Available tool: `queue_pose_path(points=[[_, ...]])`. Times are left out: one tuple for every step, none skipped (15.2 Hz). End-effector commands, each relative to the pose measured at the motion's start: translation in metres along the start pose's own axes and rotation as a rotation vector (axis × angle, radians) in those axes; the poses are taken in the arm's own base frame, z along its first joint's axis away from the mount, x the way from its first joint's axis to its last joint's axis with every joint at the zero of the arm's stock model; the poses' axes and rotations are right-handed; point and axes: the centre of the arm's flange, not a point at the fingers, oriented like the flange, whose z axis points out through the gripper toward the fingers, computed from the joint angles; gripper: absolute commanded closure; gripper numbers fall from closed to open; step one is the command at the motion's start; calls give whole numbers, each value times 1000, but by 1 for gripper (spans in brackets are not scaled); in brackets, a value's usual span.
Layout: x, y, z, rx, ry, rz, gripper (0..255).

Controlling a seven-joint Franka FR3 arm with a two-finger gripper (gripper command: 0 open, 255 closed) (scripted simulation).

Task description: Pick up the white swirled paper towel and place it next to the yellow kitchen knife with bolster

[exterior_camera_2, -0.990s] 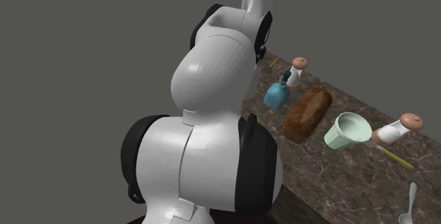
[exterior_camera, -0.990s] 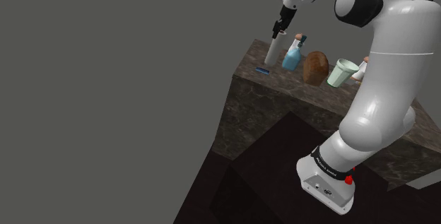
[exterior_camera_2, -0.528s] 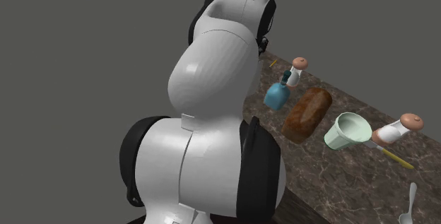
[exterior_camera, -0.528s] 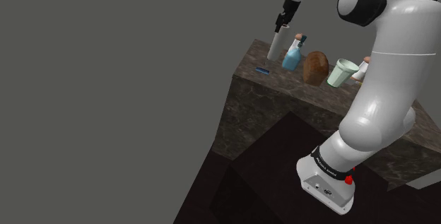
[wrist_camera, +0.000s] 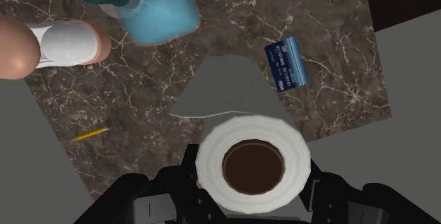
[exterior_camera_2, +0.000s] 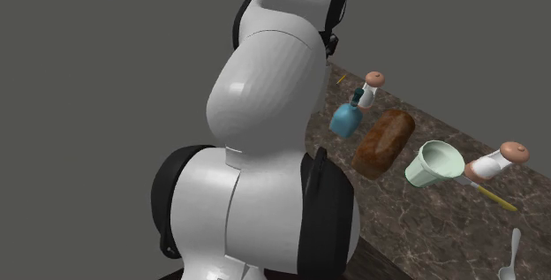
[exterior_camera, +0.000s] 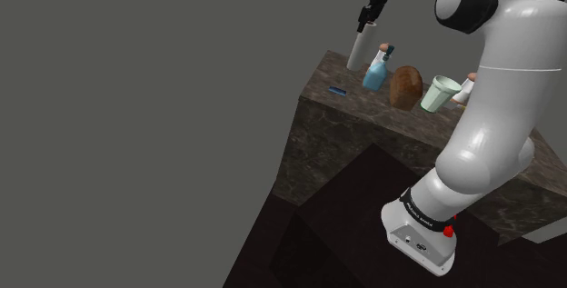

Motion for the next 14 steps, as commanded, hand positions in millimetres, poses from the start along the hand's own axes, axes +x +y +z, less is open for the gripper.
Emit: queue_pose_path(points=[[1, 1, -12, 0, 0, 0, 255], [1, 1, -17, 0, 0, 0, 255], [-11, 6, -17, 0, 0, 0, 255], [-23, 11, -18, 0, 0, 0, 255], [-36, 16, -18, 0, 0, 0, 255], [-48, 21, -18, 0, 0, 0, 255], [-60, 26, -19, 0, 0, 0, 255], [-72, 31, -19, 0, 0, 0, 255], [-84, 36, -20, 0, 0, 0, 255], [-97, 41, -20, 0, 0, 0, 255], [-109, 46, -21, 0, 0, 0, 255], [-121, 51, -21, 0, 0, 0, 255], [-133, 56, -21, 0, 0, 0, 255], [-145, 61, -22, 0, 0, 0, 255]])
